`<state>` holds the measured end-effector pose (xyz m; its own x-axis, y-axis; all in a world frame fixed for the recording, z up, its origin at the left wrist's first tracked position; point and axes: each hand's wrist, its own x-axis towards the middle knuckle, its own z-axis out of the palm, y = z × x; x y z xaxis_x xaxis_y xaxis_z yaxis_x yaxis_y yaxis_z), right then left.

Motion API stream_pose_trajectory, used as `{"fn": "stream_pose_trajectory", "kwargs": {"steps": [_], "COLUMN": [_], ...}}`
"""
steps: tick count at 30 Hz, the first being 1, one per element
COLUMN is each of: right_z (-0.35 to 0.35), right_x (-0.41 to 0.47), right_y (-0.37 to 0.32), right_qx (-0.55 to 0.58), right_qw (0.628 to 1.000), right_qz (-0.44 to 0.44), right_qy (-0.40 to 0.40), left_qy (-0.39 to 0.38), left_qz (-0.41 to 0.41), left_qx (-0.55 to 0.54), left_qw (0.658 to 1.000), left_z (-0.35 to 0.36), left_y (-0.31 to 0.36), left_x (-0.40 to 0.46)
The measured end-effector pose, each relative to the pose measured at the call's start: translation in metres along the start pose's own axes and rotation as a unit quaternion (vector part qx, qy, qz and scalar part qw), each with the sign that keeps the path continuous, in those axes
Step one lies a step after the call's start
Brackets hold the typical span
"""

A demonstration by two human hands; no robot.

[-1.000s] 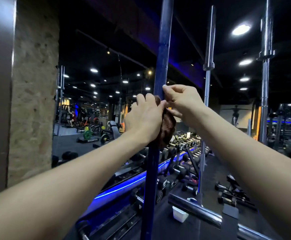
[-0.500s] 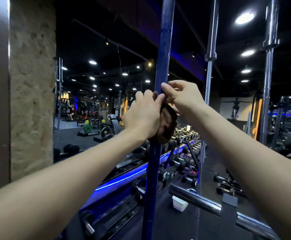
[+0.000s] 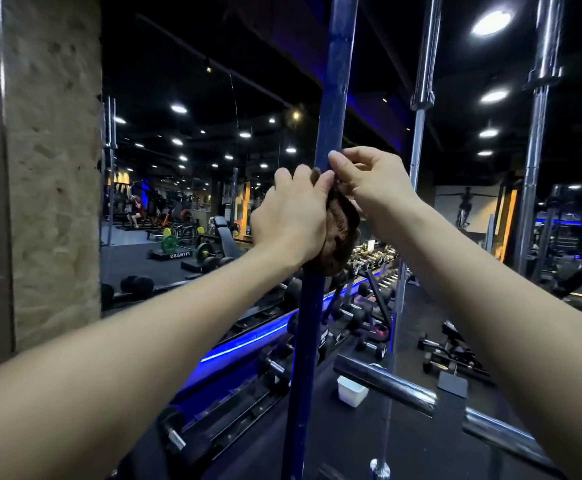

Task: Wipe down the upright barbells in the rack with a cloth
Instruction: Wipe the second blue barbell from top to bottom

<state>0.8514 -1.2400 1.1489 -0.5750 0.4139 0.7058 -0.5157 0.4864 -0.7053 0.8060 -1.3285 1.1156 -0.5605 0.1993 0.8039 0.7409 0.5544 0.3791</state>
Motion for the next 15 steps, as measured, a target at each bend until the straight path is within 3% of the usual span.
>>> {"fn": "stream_pose_trajectory", "kwargs": {"steps": [2, 7, 15], "right_z": [0.003, 0.000, 0.003], "right_x": [0.000, -0.003, -0.004], "right_y": [0.002, 0.004, 0.002], "right_qx": [0.036, 0.020, 0.049], "right_qw": [0.999, 0.999, 0.999], "right_qz": [0.013, 0.013, 0.011], "right_qy": [0.004, 0.024, 0.010], "left_qy": [-0.012, -0.126, -0.021], "left_qz": [-0.011, -0.024, -0.005], "left_qx": [-0.010, 0.018, 0.014], "left_qw": [1.000, 0.992, 1.000], "left_z": [0.014, 0.039, 0.011], "left_y": [-0.016, -0.038, -0.013], "left_x": [-0.023, -0.081, -0.029]}}
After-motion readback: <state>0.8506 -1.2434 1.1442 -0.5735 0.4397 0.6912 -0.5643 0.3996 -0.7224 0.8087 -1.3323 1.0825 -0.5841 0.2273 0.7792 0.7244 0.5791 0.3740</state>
